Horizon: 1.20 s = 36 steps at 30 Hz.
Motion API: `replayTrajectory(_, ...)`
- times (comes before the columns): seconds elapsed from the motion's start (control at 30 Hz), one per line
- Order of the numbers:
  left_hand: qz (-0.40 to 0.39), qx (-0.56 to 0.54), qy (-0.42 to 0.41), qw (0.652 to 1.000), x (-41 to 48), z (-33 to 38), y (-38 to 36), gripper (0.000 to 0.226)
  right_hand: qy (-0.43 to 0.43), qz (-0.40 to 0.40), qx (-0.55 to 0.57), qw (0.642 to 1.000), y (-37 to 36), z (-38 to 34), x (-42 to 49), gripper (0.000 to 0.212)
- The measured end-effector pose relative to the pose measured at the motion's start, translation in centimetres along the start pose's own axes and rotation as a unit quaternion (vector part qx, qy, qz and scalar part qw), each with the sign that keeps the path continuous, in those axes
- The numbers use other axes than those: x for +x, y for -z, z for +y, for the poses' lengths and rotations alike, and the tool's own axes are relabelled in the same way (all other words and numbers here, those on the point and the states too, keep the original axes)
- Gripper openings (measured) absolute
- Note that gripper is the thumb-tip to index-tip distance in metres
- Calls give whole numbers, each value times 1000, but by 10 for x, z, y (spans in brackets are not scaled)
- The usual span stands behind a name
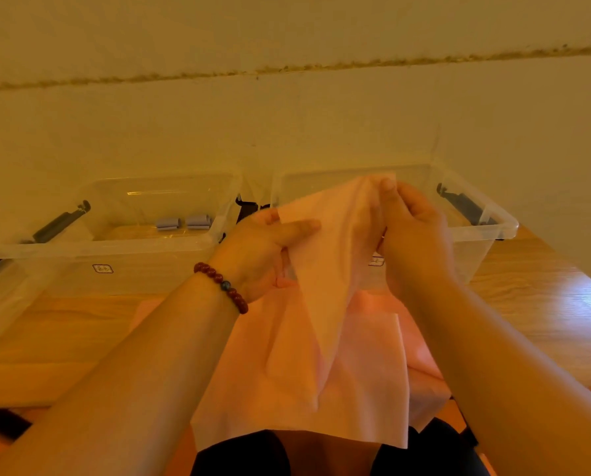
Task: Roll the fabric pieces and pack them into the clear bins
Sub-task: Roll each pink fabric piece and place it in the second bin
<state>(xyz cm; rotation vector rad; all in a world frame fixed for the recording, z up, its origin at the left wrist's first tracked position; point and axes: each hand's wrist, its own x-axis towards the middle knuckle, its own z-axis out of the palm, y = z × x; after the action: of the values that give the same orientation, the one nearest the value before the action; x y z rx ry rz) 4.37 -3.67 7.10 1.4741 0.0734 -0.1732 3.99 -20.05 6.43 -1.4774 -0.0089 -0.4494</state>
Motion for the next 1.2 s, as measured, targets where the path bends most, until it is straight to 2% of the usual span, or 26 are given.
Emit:
replayTrajectory(0.07,29,0,26,999,0,-1,3,20,-15,-21,15,1000,2,-7,6,29)
replayTrajectory(0.13,73,-37,17,997,4,4,7,3,-9,-16,-24,1000,6,-8,13,30)
replayTrajectory(0.2,119,-18,-37,992,10,12,9,12,16,12,-103,994,10,-7,19,32)
replayTrajectory(0.27,187,162,-119,962,20,19,11,13,34,36,-170,984,10,-2,22,24)
replayTrajectory(0.33,230,341,-172,895,26,23,10,8,27,54,-207,977,8,3,21,15)
replayTrajectory(0.37,233,386,-179,875,29,22,11,8,19,60,-210,976,7,7,20,19)
replayTrajectory(0.43,232,413,-179,862,34,14,14,9,1,61,-199,978,8,15,16,22)
replayTrajectory(0.6,244,312,-158,904,26,-10,17,7,12,66,-189,980,18,30,4,15)
replayTrajectory(0.67,268,254,-169,914,15,-21,16,4,18,84,-189,978,20,33,-6,19)
replayTrajectory(0.77,286,195,-151,926,-1,-40,14,22,-16,89,-192,977,21,44,-20,25)
replayTrajectory(0.83,264,172,-94,944,-6,-51,14,33,-65,37,-187,980,19,52,-28,26)
replayTrajectory(0.9,207,149,-20,967,-9,-58,15,40,-125,-42,-133,982,14,56,-33,27)
replayTrajectory(0.97,131,99,42,985,-12,-61,16,37,-146,-87,-94,981,12,56,-38,13)
replayTrajectory(1.0,107,63,51,991,-15,-61,17,32,-138,-94,-101,981,12,54,-39,6)
replayTrajectory(1.1,92,-37,29,995,-19,-53,19,16,-124,-81,-90,985,17,52,-37,10)
replayTrajectory(1.13,90,-57,20,994,-19,-49,20,14,-128,-73,-66,987,17,51,-36,10)
replayTrajectory(1.2,73,-81,2,994,-19,-41,20,23,-158,-73,-12,985,13,50,-35,25)
